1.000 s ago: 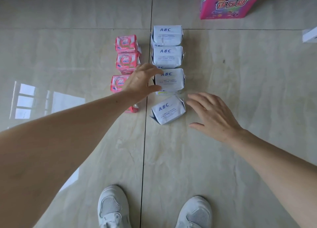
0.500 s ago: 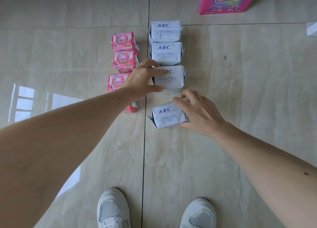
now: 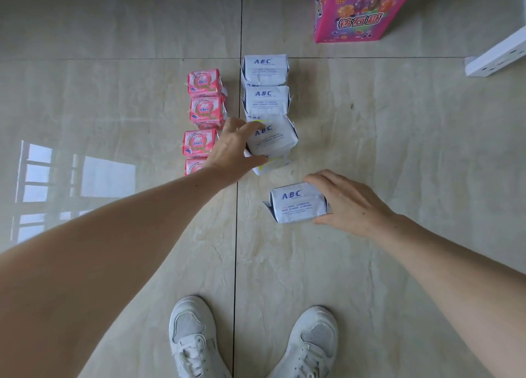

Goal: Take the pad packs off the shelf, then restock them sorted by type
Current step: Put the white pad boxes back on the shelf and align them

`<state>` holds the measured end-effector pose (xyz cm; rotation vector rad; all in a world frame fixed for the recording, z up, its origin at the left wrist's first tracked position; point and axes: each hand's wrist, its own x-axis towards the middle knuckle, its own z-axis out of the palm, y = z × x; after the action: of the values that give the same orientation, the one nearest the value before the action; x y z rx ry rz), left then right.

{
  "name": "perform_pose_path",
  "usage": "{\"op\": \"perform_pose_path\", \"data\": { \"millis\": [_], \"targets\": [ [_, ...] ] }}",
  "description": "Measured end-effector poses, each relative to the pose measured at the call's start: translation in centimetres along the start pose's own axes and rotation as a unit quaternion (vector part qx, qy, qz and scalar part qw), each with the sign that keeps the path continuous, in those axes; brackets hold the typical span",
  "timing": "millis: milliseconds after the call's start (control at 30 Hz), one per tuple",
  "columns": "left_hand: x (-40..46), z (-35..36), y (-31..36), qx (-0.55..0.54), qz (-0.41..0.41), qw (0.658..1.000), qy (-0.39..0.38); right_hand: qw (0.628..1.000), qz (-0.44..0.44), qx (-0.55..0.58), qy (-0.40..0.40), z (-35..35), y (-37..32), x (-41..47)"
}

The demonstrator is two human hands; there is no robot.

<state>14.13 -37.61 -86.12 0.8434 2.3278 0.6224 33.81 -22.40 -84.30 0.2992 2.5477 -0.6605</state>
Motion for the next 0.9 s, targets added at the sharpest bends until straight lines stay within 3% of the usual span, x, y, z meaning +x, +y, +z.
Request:
{"op": "perform_pose_path", "data": {
  "millis": [333, 667, 900],
  "targets": [
    [-9.1, -16.8, 11.5, -0.148, -0.057, 0.986, -0.05, 1.0, -0.004, 0.03, 0.003, -18.5, -9.3, -9.6],
    [-18.1, -36.8, 26.9, -0.244, -0.001, 0.97, -0.001, 0.998, -0.016, 0.039, 0.04, -41.7, -19.8, -21.8],
    [-21.8, -48.7, 37.2, -0.212, 0.073, 0.974, 0.021, 0.994, -0.037, 0.001, 0.102, -54.2, -24.9, -29.5]
  ]
}}
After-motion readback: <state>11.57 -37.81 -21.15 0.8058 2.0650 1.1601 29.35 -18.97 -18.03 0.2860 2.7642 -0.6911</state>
